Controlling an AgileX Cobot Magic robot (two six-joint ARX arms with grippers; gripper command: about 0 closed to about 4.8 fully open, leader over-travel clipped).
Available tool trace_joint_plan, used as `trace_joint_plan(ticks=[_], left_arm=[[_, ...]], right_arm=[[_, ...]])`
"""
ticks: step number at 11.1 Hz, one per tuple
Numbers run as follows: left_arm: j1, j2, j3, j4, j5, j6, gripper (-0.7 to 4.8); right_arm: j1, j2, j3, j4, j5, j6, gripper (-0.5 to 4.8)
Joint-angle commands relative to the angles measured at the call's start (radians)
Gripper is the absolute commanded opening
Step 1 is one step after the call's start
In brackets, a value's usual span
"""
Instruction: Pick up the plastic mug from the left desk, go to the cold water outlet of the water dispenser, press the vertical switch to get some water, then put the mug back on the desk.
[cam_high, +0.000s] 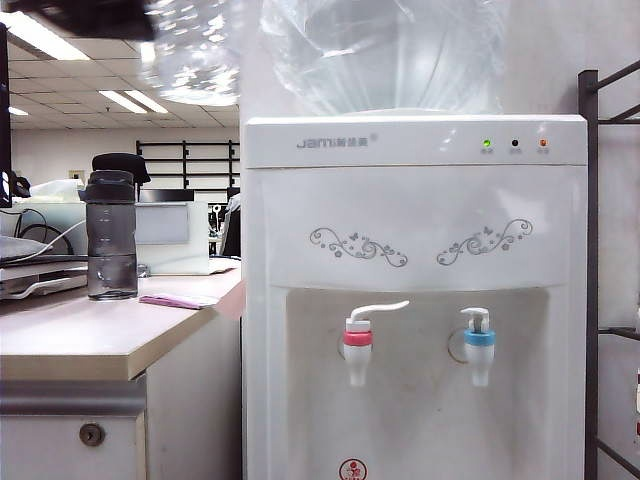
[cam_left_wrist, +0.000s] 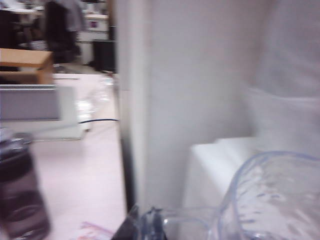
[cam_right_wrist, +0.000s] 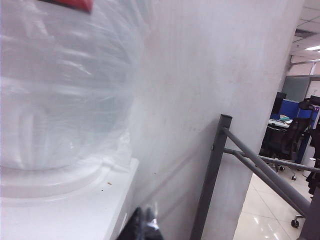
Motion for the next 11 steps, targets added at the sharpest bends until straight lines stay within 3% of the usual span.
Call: trace_joint_plan(ticks=[1, 3, 5, 6, 10, 11], left_arm=[[0.071, -0.002, -0.031, 0.061, 0.006, -0.004, -0.05], [0.103, -0.001, -0.090, 0.121, 0.005, -0.005, -0.06], [0.165, 0.013, -0.242, 0.260, 0.002, -0.013, -0.05], [0.178, 0.108, -0.330, 0.409, -0.029, -0.060, -0.05], [0.179, 0.344, -0.353, 0.635, -0.051, -0.086, -0.05], [0.179, 0.436, -0.353, 0.686, -0.099, -0.087, -0.05]], right_arm=[[0.002, 0.001, 0.003, 0.003, -0.002, 0.004, -0.05], [0.002, 0.000, 0.003, -0.003, -0.002, 0.004, -0.05], [0.003, 0.001, 0.003, -0.014, -0.003, 0.005, -0.05], [0.003, 0.001, 0.003, -0.020, -0.005, 0.005, -0.05], [0.002, 0.001, 0.003, -0.021, -0.005, 0.005, -0.05], [0.002, 0.001, 0.003, -0.039, -0.005, 0.005, -0.05]])
